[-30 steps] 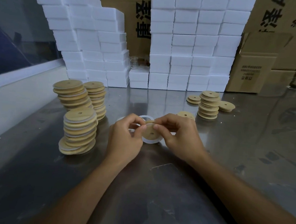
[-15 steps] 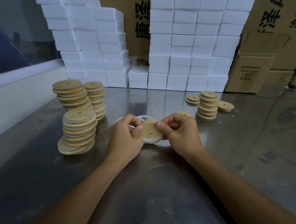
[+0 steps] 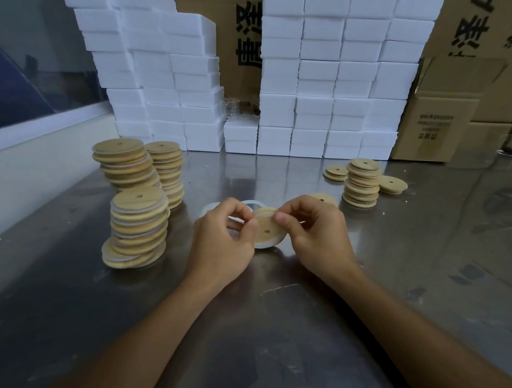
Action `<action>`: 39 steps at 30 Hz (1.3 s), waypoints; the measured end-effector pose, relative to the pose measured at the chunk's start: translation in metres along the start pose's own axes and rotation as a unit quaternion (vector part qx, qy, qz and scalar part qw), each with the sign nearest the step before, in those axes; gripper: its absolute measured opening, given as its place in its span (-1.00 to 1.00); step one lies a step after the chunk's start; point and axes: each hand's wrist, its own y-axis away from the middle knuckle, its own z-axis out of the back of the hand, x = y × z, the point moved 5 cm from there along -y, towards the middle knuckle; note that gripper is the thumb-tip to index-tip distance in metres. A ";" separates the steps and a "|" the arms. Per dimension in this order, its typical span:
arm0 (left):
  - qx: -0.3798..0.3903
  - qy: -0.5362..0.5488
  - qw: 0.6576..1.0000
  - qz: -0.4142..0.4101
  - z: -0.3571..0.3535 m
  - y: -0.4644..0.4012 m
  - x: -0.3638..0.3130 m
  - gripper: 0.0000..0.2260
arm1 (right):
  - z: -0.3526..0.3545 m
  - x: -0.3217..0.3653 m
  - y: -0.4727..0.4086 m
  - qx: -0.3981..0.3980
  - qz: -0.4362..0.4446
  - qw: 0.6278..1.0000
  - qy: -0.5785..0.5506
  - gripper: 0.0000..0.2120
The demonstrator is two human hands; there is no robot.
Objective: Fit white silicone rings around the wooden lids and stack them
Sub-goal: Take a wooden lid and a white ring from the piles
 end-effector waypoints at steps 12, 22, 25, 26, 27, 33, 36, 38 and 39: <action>0.034 0.051 0.998 0.016 -0.005 -0.003 0.007 -0.72 | -0.004 -0.007 -0.001 -0.008 -0.060 0.995 -0.078 -0.82; 0.039 0.064 0.997 0.037 -0.007 -0.004 0.010 -0.72 | -0.001 -0.012 -0.001 0.020 -0.089 0.984 -0.152 -0.85; 0.041 0.062 0.997 0.039 -0.007 -0.003 0.010 -0.70 | -0.003 -0.014 -0.001 0.021 -0.094 0.982 -0.162 -0.81; 0.043 0.057 0.997 0.035 -0.007 -0.003 0.010 -0.68 | -0.003 -0.015 -0.001 0.020 -0.103 0.982 -0.158 -0.77; 0.045 0.050 0.997 0.032 -0.007 -0.002 0.010 -0.66 | -0.003 -0.017 -0.001 0.017 -0.113 0.982 -0.153 -0.73; 0.045 0.040 0.998 0.032 -0.007 -0.003 0.012 -0.61 | -0.003 -0.021 -0.002 0.026 -0.138 0.973 -0.183 -0.78; 0.047 0.047 0.997 0.040 -0.009 -0.003 0.016 -0.64 | -0.001 -0.022 -0.003 0.017 -0.134 0.973 -0.184 -0.78; 0.045 0.050 0.997 0.039 -0.009 -0.003 0.016 -0.67 | -0.001 -0.021 -0.003 0.012 -0.129 0.976 -0.177 -0.79; 0.044 0.045 0.997 0.035 -0.009 -0.003 0.016 -0.68 | -0.001 -0.020 -0.003 0.012 -0.124 0.977 -0.171 -0.79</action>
